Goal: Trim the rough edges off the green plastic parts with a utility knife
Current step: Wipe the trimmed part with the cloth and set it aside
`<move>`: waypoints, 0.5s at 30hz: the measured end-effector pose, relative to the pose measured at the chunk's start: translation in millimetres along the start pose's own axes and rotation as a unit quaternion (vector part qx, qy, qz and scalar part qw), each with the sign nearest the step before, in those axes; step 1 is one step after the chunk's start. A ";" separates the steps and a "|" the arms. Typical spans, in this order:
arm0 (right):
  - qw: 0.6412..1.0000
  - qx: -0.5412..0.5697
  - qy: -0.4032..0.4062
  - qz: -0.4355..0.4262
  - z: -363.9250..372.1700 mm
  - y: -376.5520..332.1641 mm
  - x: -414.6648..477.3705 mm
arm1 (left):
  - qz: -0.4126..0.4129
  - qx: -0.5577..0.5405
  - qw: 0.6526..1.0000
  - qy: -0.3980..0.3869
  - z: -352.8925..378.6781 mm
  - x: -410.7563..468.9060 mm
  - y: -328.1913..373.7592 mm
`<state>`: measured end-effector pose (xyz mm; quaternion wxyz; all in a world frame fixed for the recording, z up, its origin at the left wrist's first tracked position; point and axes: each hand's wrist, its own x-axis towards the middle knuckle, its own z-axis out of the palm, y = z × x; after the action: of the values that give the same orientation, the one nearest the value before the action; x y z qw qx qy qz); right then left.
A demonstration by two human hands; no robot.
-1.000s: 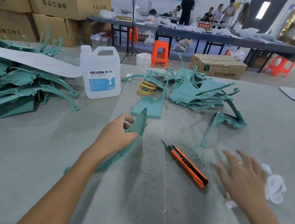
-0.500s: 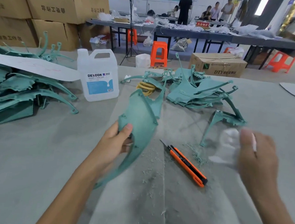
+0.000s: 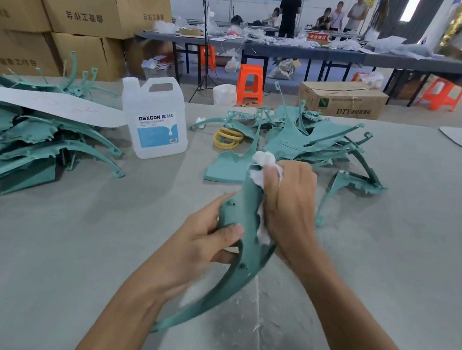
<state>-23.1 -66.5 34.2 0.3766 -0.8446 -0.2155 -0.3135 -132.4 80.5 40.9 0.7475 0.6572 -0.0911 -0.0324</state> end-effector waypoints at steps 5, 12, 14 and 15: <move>0.963 0.023 -0.026 0.267 -9.7 61.3 9.7 | 0.035 -0.065 0.996 0.047 -19.8 -3.8 4.7; 0.895 0.379 -0.192 0.138 -40.2 -4.7 -7.7 | 0.085 0.086 0.977 0.176 -24.1 15.6 13.5; 0.935 0.310 -0.163 0.053 -42.3 -25.9 -19.7 | 0.088 0.203 0.924 0.313 -17.3 20.0 8.5; 0.960 0.236 -0.153 0.004 -40.0 -34.7 -26.1 | 0.074 0.188 0.922 0.331 -11.7 18.2 8.0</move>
<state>-77.1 -79.1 54.2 0.5286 -0.7708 -0.3349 -0.1193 -113.0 89.9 49.1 0.5979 0.7503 0.1084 0.2603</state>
